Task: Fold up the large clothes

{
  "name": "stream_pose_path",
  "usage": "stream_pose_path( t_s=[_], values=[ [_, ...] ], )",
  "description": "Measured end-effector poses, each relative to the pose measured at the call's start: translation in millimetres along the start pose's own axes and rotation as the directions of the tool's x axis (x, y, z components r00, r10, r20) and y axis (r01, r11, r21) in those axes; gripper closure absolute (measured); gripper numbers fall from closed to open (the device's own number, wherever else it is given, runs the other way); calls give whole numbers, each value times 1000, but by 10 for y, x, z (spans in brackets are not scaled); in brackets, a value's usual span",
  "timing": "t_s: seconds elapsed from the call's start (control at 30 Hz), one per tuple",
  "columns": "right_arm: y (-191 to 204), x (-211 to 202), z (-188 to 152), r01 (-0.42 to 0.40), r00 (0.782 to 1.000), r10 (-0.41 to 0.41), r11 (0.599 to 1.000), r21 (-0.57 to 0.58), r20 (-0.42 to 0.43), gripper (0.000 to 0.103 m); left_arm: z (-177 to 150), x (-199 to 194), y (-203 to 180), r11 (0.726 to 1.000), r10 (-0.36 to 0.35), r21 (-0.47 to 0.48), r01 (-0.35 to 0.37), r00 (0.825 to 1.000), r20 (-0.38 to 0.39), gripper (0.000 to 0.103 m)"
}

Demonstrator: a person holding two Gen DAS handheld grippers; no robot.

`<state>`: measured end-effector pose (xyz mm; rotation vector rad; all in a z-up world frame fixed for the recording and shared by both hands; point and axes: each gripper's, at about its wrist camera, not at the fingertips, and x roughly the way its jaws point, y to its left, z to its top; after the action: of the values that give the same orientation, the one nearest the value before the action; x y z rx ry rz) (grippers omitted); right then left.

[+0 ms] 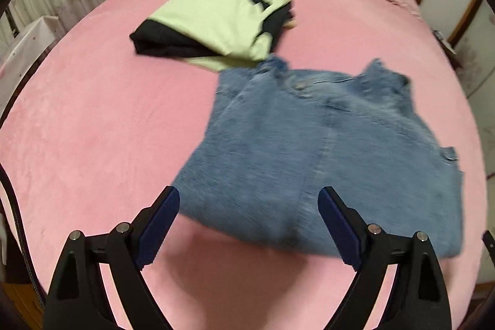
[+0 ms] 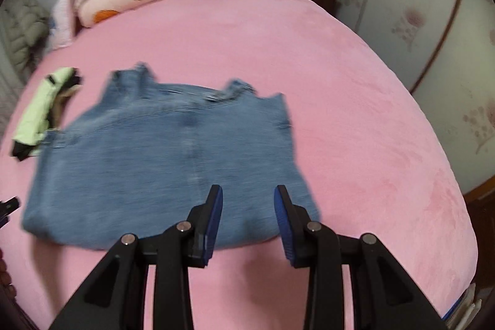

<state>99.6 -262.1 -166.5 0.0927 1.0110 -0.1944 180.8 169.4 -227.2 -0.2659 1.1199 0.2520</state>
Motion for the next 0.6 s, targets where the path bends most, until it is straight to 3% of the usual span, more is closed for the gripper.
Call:
stream_pose_path(
  t_s=[0.23,0.6],
  values=[
    [520,-572,42,-127,991,129,989,-75,19,69,-29,-724,-265,997,-57,48,57,998,6,13],
    [1075,-1167,165,-293,953,304,929,-224,13,69,-50,-1272,-233,995,-98,11,98,995,-33,13]
  ],
)
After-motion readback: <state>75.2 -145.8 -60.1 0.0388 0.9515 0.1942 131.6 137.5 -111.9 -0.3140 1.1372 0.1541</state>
